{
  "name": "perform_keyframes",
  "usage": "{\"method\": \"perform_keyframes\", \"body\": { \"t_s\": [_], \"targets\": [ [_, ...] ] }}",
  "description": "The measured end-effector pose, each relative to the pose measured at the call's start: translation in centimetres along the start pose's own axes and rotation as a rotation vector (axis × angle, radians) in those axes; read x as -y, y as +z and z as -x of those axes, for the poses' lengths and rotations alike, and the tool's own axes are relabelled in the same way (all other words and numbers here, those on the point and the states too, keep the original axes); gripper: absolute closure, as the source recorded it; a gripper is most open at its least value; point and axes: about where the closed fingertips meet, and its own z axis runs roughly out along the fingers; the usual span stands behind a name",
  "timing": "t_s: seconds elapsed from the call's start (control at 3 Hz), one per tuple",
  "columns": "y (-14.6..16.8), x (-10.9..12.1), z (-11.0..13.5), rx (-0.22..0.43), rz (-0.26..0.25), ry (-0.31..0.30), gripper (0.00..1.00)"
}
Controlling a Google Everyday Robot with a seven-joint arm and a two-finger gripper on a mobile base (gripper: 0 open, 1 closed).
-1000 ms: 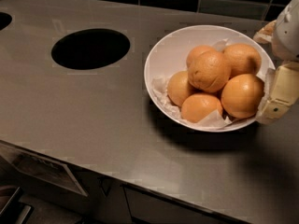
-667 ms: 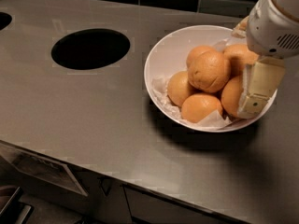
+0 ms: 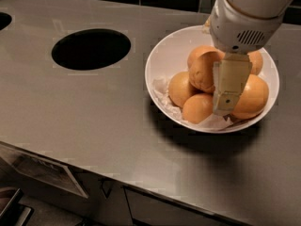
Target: Pick orange from white bowl
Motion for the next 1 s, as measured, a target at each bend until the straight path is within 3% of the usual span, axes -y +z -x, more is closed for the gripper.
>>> {"method": "perform_keyframes", "body": {
  "t_s": [1.0],
  "targets": [
    [1.1, 1.9, -0.1, -0.052, -0.001, -0.009, 0.01]
  ]
}}
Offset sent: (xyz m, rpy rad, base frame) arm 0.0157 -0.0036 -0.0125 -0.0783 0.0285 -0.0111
